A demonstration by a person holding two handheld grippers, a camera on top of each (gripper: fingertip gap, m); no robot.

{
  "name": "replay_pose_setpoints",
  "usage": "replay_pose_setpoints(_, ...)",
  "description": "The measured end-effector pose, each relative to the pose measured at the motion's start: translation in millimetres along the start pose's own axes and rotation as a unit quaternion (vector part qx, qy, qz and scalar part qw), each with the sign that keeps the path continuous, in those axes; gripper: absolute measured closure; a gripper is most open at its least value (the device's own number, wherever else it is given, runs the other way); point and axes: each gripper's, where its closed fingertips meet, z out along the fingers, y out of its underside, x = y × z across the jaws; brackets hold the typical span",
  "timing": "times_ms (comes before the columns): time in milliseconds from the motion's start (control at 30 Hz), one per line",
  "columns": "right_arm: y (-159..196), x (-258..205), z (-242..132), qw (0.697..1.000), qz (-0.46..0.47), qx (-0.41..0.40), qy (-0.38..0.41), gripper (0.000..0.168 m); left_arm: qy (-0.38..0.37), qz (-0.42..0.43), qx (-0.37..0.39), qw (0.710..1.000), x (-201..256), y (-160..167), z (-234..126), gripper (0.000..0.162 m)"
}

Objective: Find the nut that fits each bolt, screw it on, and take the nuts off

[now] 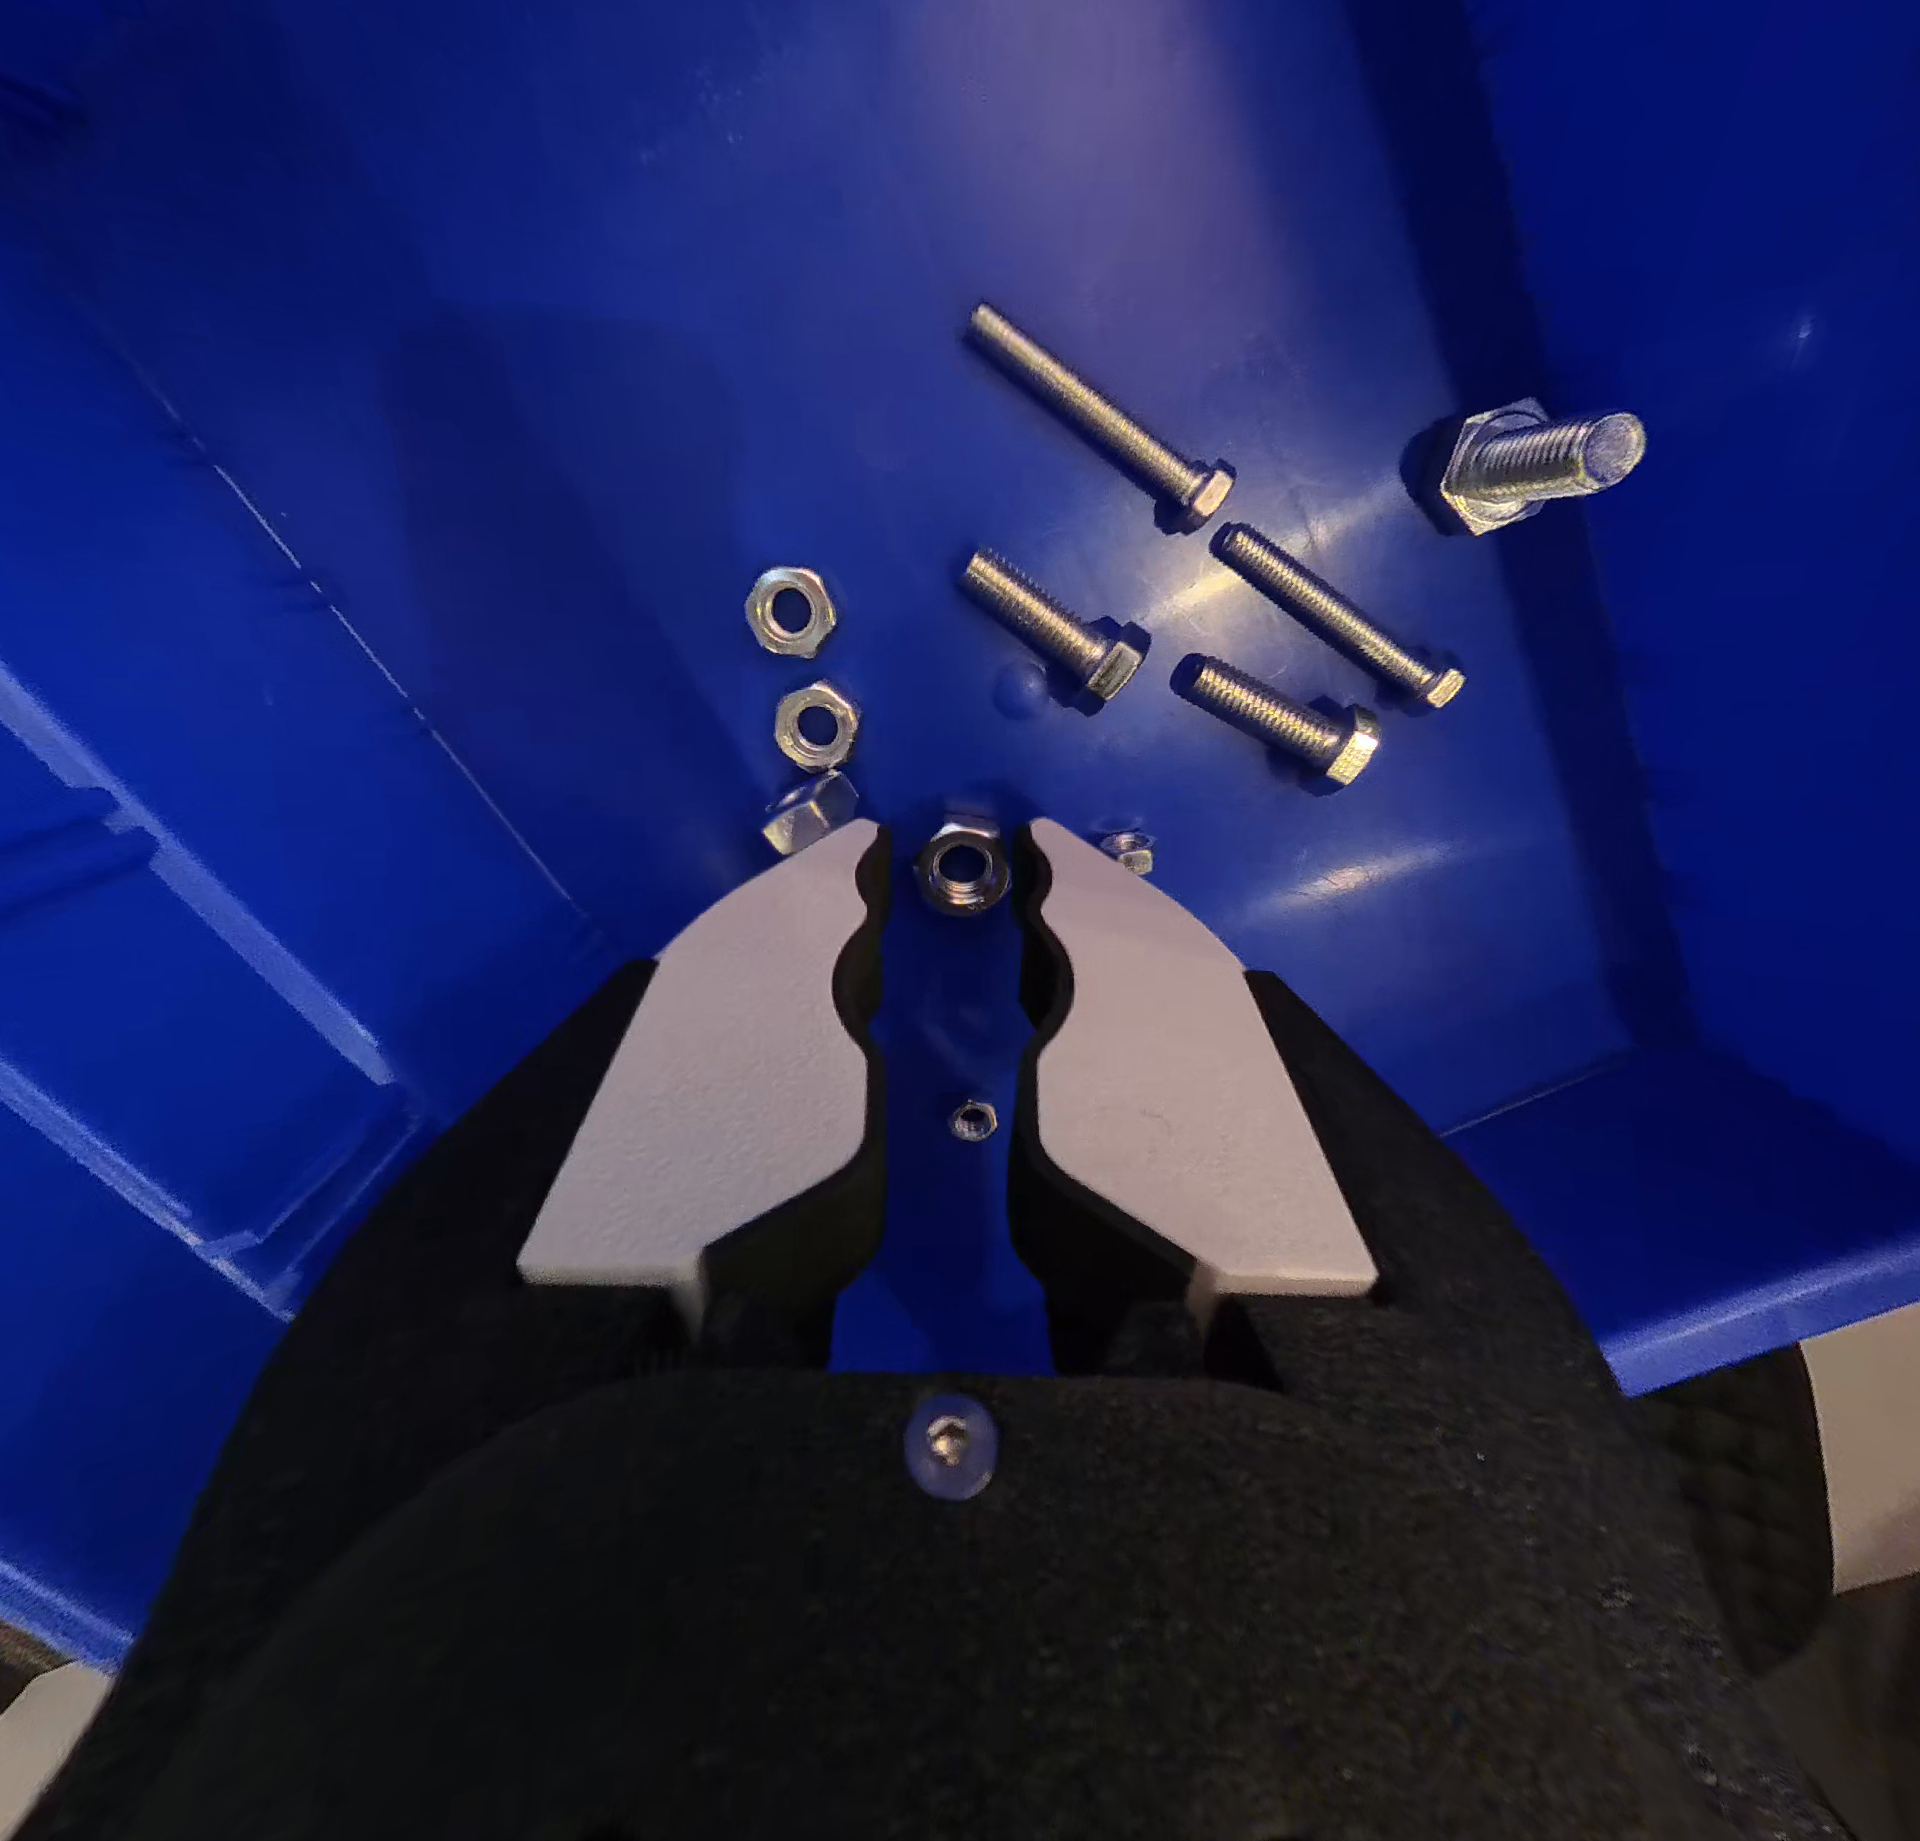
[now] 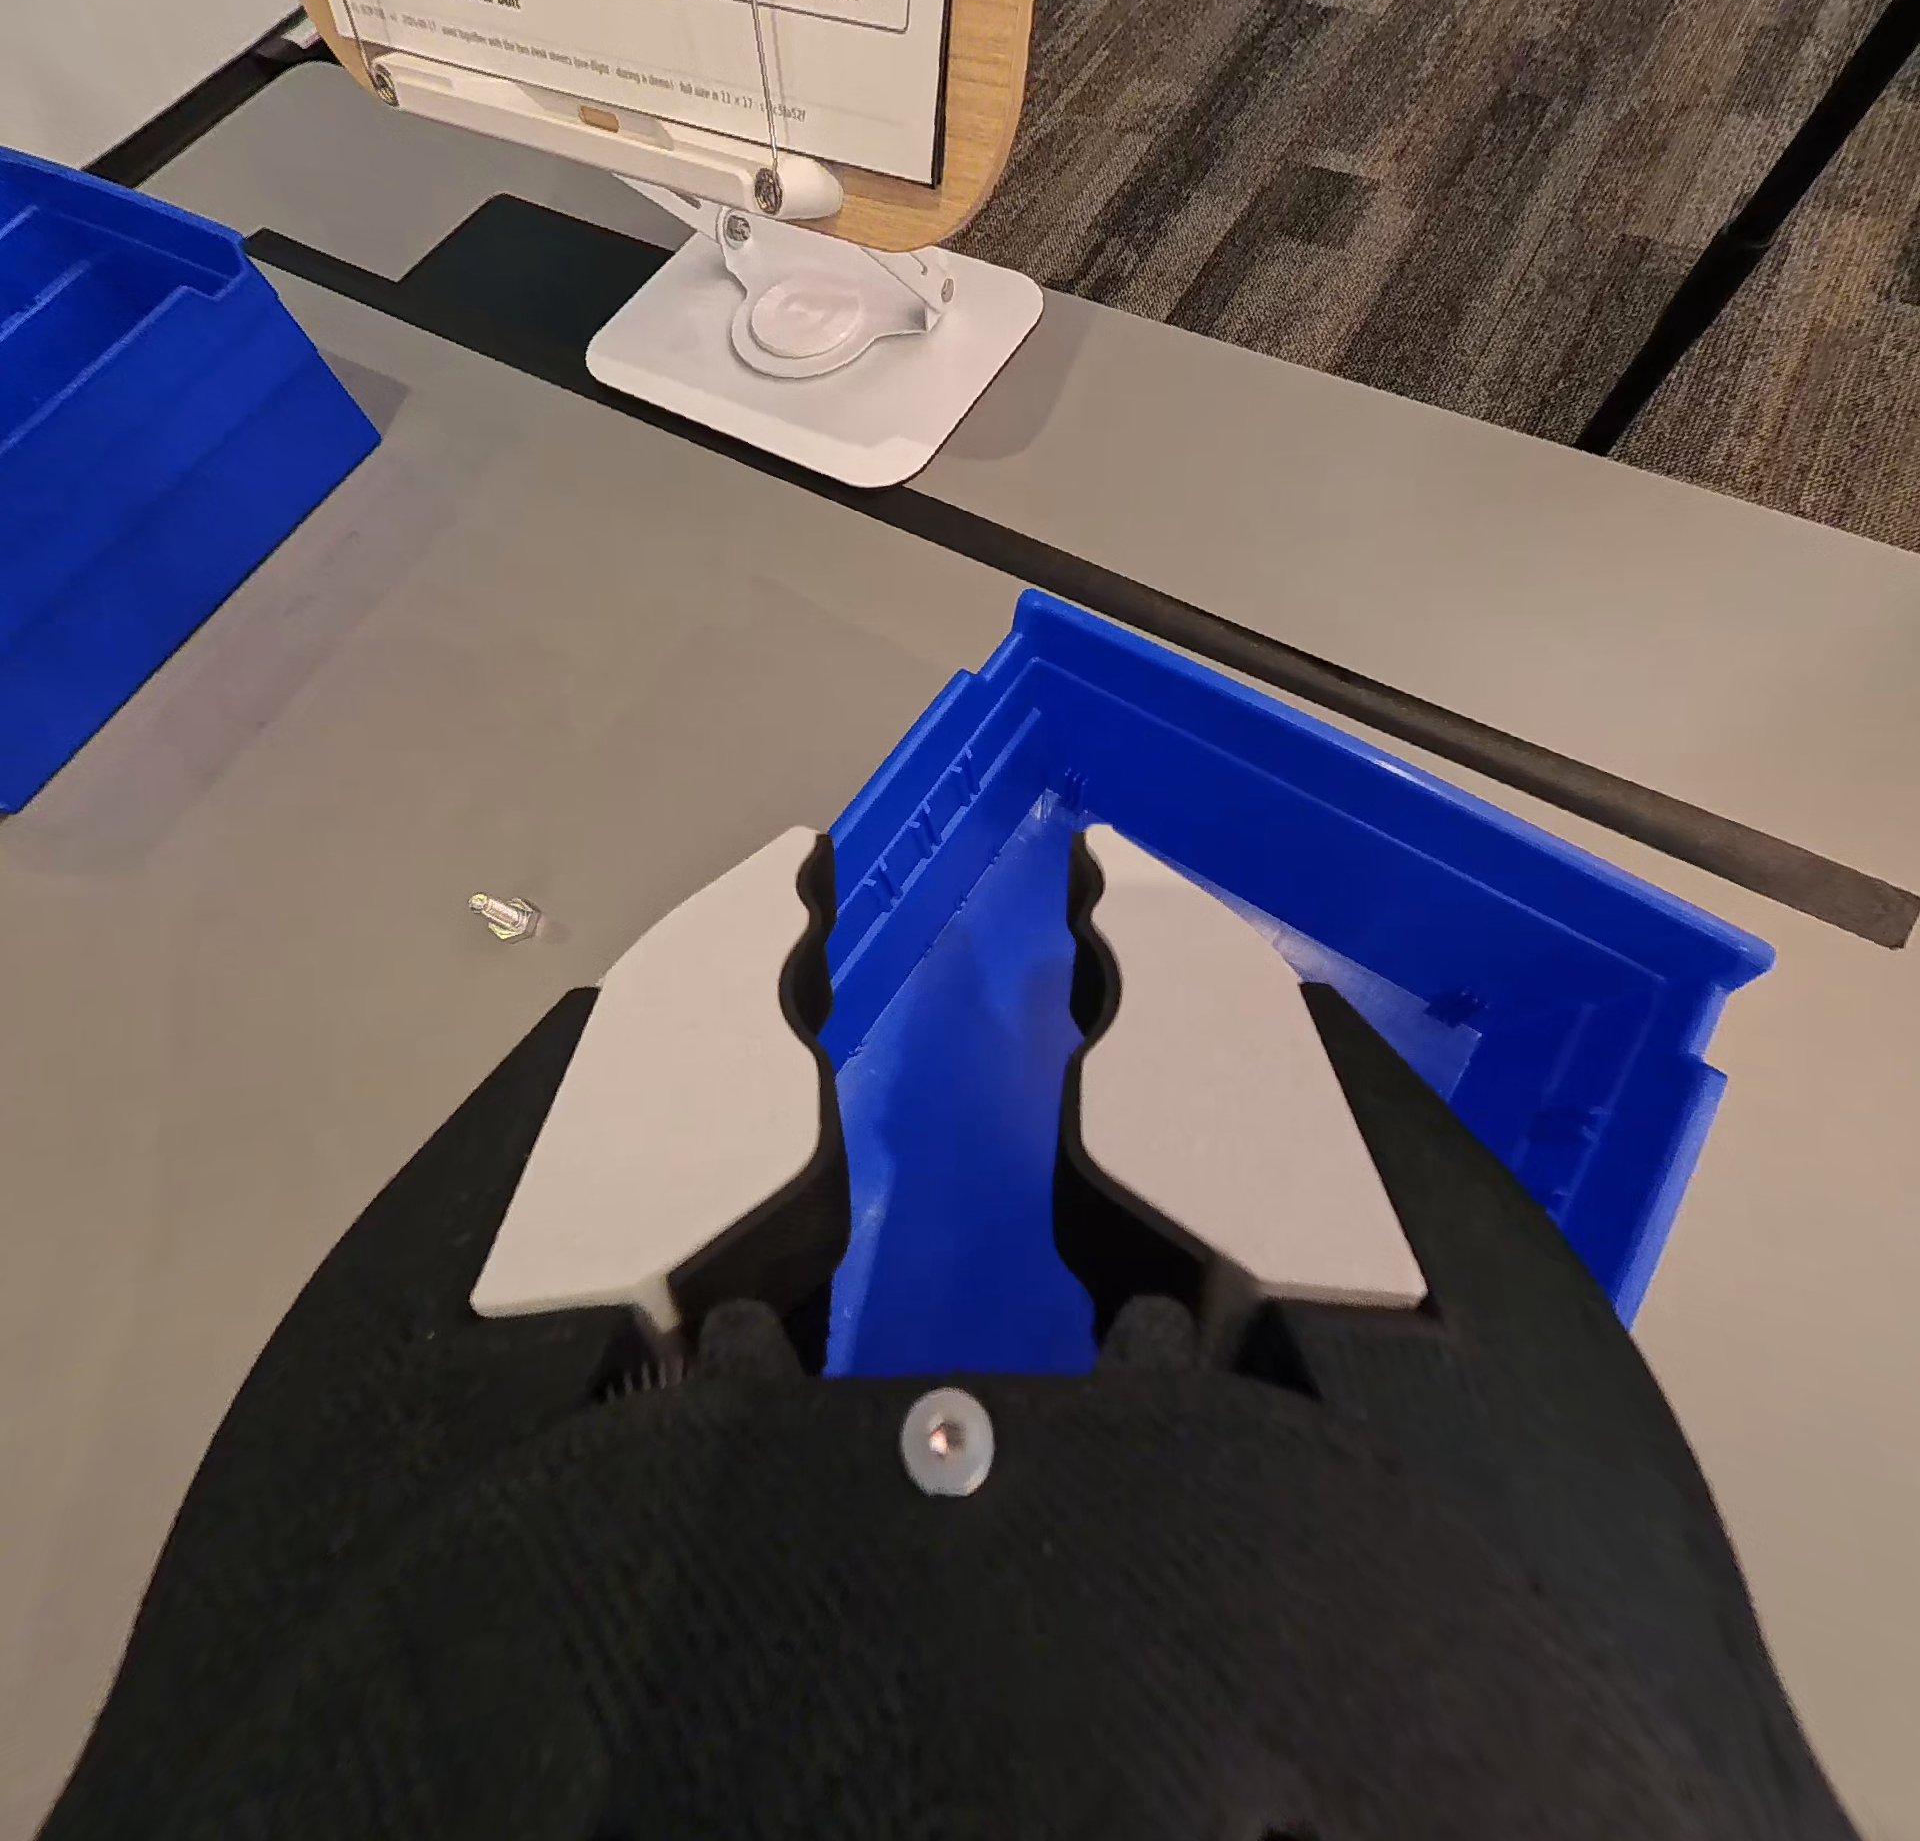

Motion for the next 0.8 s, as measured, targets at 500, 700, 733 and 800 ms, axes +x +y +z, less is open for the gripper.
replay_pose_setpoints(500, 1.9, -0.5, 2.1, 1.0, -0.004, -0.007, 0.0, 0.124, -0.02, 0.007, 0.055, 0.998, 9.5, -8.7, -47.8, 0.143)
replay_pose_setpoints(700, -5.6, -2.8, -5.9, 1.0, -0.011, 0.008, 0.006, 0.124, -0.012, 0.114, 0.171, 0.979, 103.1, -47.5, -137.1, 0.144)
replay_pose_setpoints(733, -7.5, -4.4, -7.7, 1.0, -0.014, 0.011, 0.007, 0.124, 0.001, 0.145, 0.179, 0.973, 131.2, -53.0, -143.2, 0.144)
replay_pose_setpoints(800, -10.6, -8.6, -11.9, 1.0, -0.022, 0.017, 0.009, 0.124, 0.01, 0.215, 0.178, 0.96, 185.2, -61.7, -142.4, 0.144)
